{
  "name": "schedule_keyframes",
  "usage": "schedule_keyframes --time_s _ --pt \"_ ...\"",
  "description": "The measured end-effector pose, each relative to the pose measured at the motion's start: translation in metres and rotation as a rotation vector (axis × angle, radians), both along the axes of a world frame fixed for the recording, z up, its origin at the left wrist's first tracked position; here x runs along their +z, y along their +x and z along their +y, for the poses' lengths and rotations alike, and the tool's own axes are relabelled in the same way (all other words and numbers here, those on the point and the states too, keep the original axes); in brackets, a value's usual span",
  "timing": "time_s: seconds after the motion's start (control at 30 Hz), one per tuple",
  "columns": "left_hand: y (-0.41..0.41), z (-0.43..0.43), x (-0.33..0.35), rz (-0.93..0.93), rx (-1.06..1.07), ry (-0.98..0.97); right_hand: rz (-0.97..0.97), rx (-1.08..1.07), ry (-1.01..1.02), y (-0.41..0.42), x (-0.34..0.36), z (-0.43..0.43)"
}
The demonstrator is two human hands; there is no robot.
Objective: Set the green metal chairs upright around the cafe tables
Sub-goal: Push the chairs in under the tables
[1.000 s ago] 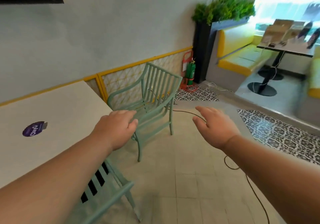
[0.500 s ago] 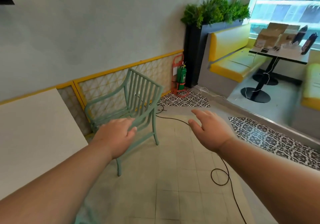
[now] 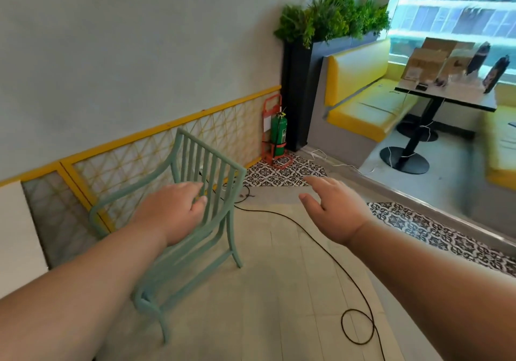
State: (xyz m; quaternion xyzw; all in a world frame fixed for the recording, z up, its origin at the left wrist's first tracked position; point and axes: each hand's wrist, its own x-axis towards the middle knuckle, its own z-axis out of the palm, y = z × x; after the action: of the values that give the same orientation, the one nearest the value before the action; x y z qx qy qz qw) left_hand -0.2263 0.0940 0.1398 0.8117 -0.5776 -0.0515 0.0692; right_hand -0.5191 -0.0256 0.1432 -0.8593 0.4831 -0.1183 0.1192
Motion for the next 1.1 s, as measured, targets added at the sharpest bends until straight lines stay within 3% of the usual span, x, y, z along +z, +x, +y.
schedule_keyframes --time_s 0.33,0.63,1.1 --pt "0.016 -0.164 -0.005 0.026 0.029 -0.018 0.007 0.066 -0.007 0.034 -0.006 -0.175" --pt "-0.005 -0.282 -0.032 0.044 0.288 0.026 0.066 0.289 0.014 0.05 -0.021 -0.356" --pt "0.062 -0.343 -0.048 0.091 0.629 0.107 0.076 0.639 0.028 0.179 -0.03 -0.494"
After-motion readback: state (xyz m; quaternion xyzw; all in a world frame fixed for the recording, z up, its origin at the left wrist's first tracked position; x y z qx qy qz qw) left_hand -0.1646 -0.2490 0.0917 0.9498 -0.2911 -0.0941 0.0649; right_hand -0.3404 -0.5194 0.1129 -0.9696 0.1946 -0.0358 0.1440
